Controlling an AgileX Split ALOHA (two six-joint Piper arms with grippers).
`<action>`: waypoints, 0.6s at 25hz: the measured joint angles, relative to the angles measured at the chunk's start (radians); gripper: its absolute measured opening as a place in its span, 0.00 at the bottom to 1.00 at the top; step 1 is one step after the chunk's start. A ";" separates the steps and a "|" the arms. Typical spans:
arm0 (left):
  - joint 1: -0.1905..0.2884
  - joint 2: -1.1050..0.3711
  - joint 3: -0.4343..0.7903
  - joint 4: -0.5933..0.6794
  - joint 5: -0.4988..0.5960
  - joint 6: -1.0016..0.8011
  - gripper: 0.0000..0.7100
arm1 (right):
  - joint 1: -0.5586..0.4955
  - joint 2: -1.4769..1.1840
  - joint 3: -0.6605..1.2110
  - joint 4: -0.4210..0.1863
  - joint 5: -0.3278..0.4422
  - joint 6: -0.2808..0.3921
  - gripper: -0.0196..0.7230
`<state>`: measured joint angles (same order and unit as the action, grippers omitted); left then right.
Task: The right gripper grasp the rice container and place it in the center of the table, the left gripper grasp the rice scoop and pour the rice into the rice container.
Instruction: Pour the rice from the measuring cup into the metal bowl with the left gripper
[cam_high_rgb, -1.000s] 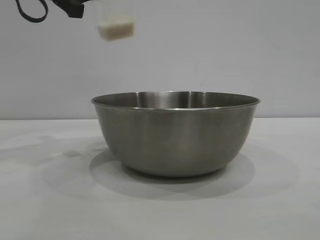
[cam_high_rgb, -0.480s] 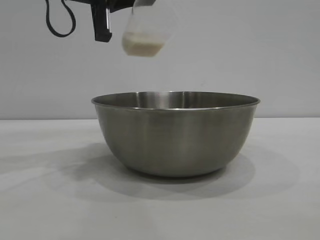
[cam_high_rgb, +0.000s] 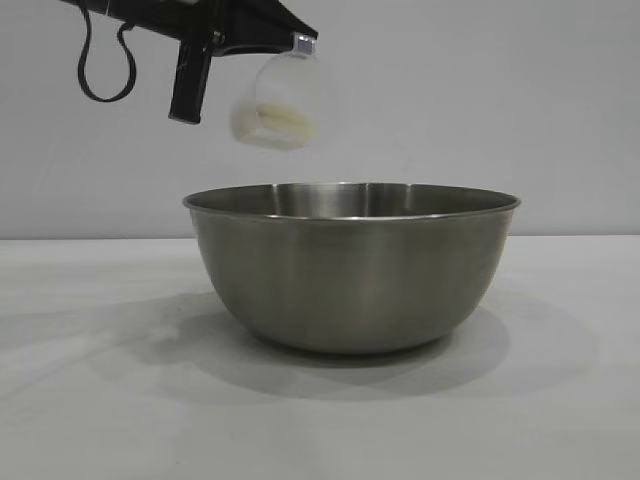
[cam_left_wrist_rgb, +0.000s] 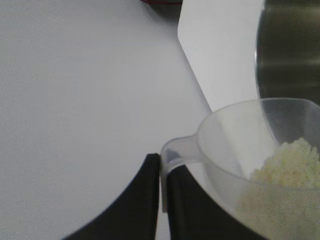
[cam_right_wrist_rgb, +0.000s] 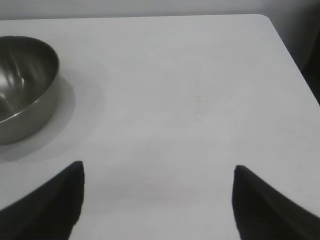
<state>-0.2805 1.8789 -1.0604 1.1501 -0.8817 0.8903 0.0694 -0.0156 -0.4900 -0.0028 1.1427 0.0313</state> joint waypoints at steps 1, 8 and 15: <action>0.000 0.005 0.000 0.000 0.002 0.048 0.00 | 0.000 0.000 0.000 0.000 0.000 0.000 0.76; 0.000 0.024 0.000 0.006 0.011 0.261 0.00 | 0.000 0.000 0.000 0.000 0.000 0.000 0.76; -0.031 0.024 0.000 0.012 0.011 0.403 0.00 | 0.000 0.000 0.000 0.000 0.000 0.000 0.76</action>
<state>-0.3111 1.9028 -1.0604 1.1621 -0.8704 1.2932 0.0694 -0.0156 -0.4900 -0.0028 1.1427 0.0313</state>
